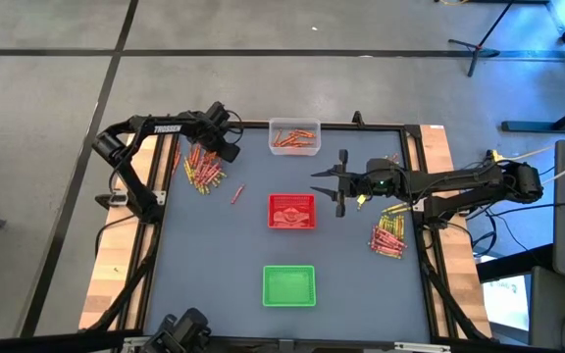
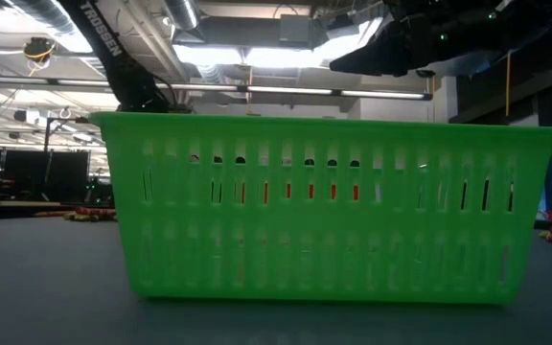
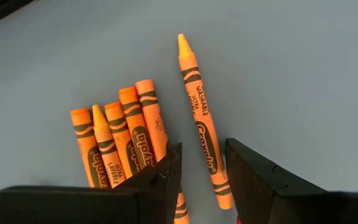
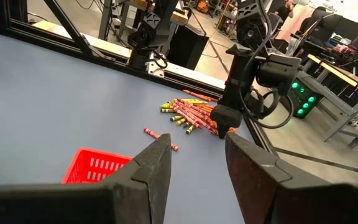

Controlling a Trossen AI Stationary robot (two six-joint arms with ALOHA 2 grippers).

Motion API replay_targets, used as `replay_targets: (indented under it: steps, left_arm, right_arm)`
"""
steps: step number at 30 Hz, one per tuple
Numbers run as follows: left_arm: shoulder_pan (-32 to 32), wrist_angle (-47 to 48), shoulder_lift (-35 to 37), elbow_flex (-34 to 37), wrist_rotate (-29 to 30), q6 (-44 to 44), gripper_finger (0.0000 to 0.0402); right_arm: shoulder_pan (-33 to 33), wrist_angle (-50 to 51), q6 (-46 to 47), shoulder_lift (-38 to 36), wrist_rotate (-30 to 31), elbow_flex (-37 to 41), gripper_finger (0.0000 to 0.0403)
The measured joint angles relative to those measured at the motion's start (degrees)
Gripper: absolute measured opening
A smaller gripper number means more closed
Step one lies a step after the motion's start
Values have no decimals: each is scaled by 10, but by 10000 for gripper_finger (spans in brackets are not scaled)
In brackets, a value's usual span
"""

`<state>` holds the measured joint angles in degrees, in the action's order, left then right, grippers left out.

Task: Sort crayons
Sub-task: Put the orange crayon into the transparent bin

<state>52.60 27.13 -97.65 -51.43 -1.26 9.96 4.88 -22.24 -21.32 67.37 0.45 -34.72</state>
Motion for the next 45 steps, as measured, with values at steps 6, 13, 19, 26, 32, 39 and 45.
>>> replay_targets:
  steps: [6, 13, 19, 26, 32, 39, 45]
  left_arm:
    - [-3, -6, 0, 2, 2, 0, 108]
    - [-14, -17, 0, 3, 5, -15, 99]
    - [-14, -20, 0, 3, 2, -19, 53]
    - [-23, -25, 0, 3, 9, -49, 5]
    - [-36, -33, 0, 1, 38, -72, 13]
    - [-60, -34, 0, -54, 35, -89, 13]
    - [-90, -36, 0, -132, 8, -152, 12]
  right_arm:
    - [0, 0, 0, 0, 0, 0, 151]
    - [0, 0, -2, 0, 0, 0, 151]
    - [0, 0, -2, 0, 0, 0, 151]
    - [0, 1, -2, 0, 0, 0, 151]
    - [0, 3, -2, 0, 0, 0, 151]
    - [0, 7, -2, 0, 0, 0, 151]
    - [0, 7, -2, 0, 0, 0, 151]
